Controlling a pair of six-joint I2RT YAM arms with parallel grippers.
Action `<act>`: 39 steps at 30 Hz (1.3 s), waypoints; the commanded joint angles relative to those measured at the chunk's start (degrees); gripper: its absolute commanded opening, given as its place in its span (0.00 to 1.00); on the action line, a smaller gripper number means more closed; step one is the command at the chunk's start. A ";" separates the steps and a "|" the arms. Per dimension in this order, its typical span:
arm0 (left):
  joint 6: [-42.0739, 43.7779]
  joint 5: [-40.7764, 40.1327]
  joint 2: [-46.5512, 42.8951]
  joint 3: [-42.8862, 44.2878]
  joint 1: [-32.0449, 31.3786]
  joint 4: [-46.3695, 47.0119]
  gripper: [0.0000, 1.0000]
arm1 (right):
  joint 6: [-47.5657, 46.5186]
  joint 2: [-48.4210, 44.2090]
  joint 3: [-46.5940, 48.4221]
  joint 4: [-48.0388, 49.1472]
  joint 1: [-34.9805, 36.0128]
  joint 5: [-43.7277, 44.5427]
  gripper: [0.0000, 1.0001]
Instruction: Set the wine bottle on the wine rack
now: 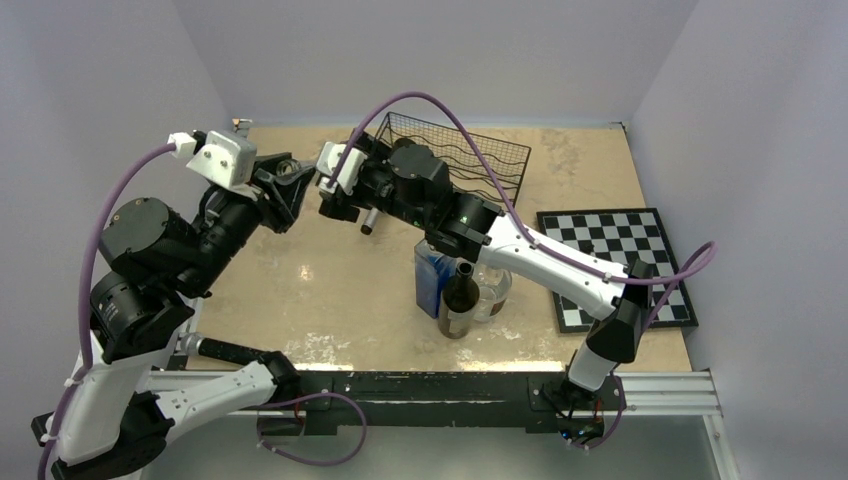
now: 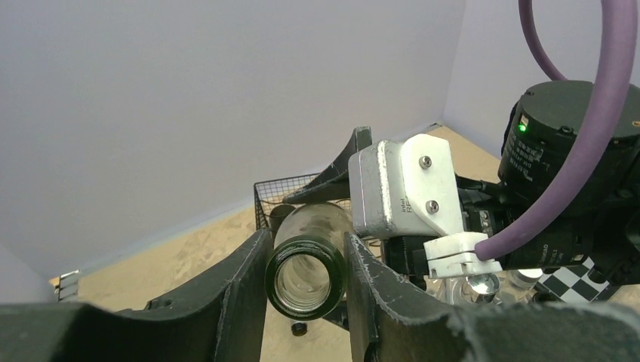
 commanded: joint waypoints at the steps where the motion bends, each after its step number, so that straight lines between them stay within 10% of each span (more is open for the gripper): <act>1: 0.46 7.52 -4.02 -1.83 -0.59 8.00 0.14 | -11.79 -7.42 2.42 15.15 -2.57 13.59 0.00; 19: -5.91 10.41 -5.41 -5.23 -0.59 4.01 0.89 | -36.24 -12.53 -11.89 37.00 -1.95 14.28 0.00; 32: -16.56 -2.01 2.72 8.43 -0.59 -1.66 0.91 | -47.55 -15.26 -22.61 49.86 -1.80 7.39 0.00; 39: -23.87 -0.12 11.59 19.46 -0.54 -21.83 0.87 | -57.65 -17.12 -28.07 57.22 -1.34 0.70 0.00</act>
